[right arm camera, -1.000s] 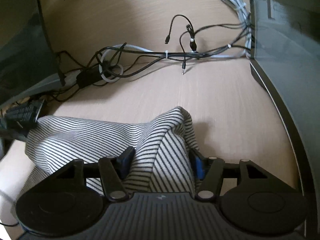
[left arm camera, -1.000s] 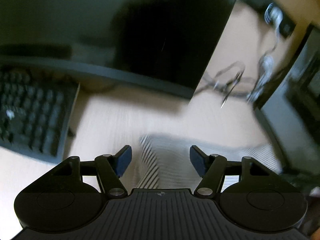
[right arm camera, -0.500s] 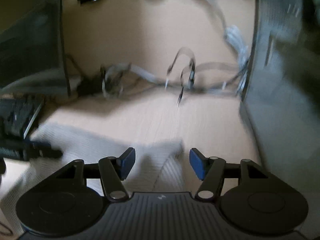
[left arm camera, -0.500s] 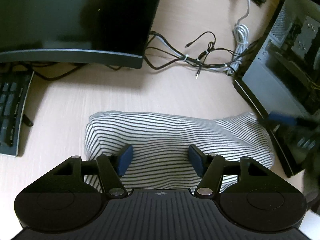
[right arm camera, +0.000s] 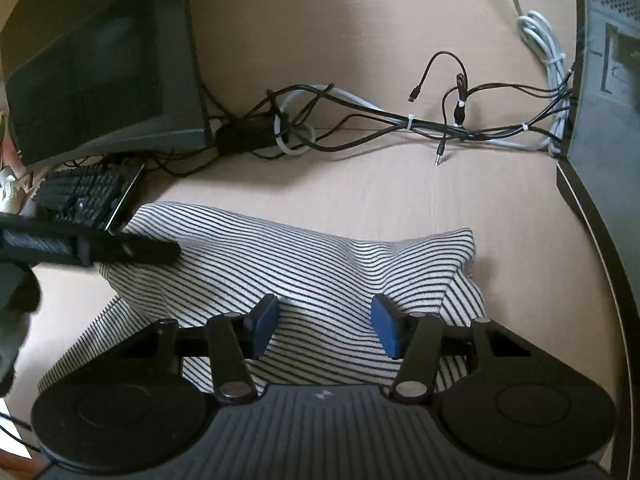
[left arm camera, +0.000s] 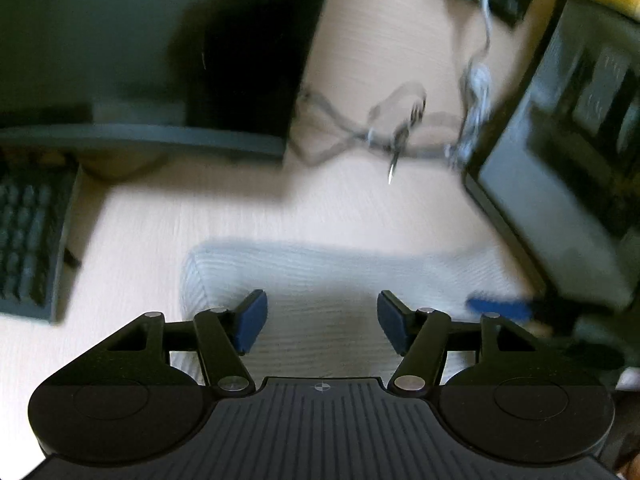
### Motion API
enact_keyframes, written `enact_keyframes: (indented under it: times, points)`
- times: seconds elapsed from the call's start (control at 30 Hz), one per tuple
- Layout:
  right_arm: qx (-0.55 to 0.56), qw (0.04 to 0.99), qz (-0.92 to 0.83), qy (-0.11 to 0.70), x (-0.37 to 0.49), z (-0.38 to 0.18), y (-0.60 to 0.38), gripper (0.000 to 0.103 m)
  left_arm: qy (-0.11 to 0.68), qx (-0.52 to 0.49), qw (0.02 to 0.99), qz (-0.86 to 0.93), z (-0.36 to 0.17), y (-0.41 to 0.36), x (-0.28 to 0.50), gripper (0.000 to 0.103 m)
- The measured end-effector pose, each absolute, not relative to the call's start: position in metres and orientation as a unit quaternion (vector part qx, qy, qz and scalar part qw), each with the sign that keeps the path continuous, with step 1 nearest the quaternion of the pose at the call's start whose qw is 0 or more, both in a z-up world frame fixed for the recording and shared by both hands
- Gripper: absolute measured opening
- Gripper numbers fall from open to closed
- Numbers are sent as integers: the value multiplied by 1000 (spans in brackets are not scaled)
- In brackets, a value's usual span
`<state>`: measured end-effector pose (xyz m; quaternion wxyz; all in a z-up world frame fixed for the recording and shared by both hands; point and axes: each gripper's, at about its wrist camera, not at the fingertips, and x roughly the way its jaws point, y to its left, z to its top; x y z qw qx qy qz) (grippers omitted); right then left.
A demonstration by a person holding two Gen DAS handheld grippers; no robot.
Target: Fold clothes
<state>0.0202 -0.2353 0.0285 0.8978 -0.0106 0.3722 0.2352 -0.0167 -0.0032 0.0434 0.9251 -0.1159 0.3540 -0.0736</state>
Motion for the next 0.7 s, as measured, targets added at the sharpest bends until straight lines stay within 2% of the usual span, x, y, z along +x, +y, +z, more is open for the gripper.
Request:
enact_keyframes:
  times: [0.1, 0.17, 0.23, 0.27, 0.3, 0.37, 0.43, 0.53, 0.6, 0.63, 0.7]
  points:
    - [-13, 897, 238, 372, 19, 27, -236, 53, 364, -116, 923, -41, 39, 9, -3, 69]
    - [-14, 896, 241, 372, 20, 27, -237, 55, 386, -100, 916, -35, 26, 11, 8, 63]
    - [-8, 907, 233, 352, 23, 39, -238, 55, 393, -67, 916, -35, 18, 5, 11, 61]
    - [-5, 911, 229, 342, 24, 44, -239, 59, 393, -61, 917, -36, 17, 4, 11, 61]
    - [-2, 917, 224, 331, 26, 50, -240, 68, 394, -61, 916, -38, 16, 4, 10, 61]
    - [-9, 935, 192, 299, 32, 60, -247, 76, 399, -75, 913, -38, 15, 9, 10, 61]
    - [0, 934, 170, 316, 51, 56, -252, 78, 403, -100, 909, -27, 16, 18, 9, 61]
    - [38, 916, 147, 372, 81, 37, -260, 78, 401, -143, 905, 5, 15, 37, 10, 64]
    - [63, 900, 146, 406, 88, 22, -263, 77, 410, -160, 898, 13, 11, 47, 19, 72]
    - [70, 891, 151, 422, 89, 14, -263, 76, 418, -161, 894, 5, 8, 48, 25, 80]
    - [71, 889, 153, 425, 87, 5, -263, 73, 429, -160, 889, -18, 0, 46, 38, 84]
